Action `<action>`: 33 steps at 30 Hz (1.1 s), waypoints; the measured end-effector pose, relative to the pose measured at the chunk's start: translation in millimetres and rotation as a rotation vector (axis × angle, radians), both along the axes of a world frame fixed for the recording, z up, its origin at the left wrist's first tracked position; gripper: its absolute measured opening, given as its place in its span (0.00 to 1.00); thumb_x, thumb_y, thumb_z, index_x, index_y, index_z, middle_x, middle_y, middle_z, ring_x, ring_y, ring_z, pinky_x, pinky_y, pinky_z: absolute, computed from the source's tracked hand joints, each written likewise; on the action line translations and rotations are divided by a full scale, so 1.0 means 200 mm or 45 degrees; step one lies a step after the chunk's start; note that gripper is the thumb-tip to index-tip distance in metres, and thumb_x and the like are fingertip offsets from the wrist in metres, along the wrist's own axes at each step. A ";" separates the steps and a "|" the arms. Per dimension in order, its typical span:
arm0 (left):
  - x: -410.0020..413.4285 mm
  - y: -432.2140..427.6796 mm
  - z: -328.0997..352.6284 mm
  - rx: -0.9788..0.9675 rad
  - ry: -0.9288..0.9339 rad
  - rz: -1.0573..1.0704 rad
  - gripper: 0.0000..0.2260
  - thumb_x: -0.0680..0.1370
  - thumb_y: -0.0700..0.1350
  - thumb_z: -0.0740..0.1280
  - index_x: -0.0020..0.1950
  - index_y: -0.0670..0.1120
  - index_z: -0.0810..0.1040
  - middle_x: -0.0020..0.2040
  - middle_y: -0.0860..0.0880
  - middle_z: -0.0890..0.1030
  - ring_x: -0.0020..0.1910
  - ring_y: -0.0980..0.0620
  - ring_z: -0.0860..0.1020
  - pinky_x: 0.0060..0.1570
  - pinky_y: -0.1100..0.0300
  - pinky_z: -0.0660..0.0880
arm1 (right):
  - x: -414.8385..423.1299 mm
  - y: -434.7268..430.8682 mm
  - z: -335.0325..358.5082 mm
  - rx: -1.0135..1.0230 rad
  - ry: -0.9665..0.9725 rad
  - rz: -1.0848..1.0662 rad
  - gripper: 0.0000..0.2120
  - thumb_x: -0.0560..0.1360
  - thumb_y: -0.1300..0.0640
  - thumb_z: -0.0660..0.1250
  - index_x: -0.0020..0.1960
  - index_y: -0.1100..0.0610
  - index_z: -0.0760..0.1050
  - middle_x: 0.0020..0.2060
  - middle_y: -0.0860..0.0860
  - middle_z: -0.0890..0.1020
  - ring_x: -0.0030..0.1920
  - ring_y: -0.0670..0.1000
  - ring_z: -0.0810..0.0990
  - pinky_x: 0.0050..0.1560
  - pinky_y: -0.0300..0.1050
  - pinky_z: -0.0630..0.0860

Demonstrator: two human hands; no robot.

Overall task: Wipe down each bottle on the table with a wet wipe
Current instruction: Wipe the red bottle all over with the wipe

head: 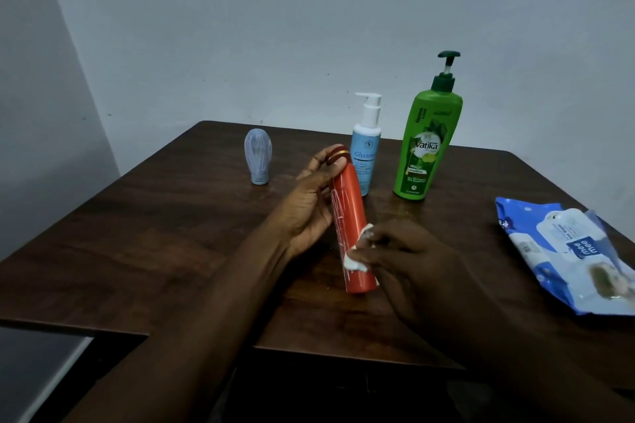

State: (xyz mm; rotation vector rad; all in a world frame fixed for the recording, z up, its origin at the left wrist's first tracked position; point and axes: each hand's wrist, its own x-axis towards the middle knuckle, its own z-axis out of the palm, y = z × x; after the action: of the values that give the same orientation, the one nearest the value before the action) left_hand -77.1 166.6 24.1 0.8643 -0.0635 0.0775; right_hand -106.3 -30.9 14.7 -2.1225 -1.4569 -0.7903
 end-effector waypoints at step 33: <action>-0.04 -0.02 0.03 0.376 -0.062 0.188 0.14 0.81 0.39 0.64 0.64 0.51 0.79 0.48 0.52 0.86 0.40 0.57 0.84 0.35 0.59 0.81 | 0.07 -0.10 -0.06 0.076 0.091 -0.103 0.13 0.74 0.55 0.66 0.52 0.57 0.85 0.51 0.55 0.84 0.53 0.50 0.81 0.58 0.34 0.71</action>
State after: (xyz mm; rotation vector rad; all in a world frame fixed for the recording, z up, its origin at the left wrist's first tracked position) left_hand -84.4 162.7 30.6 1.1619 -0.0572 0.2320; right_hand -91.8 -50.3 3.6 -2.1532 -1.3022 -0.7691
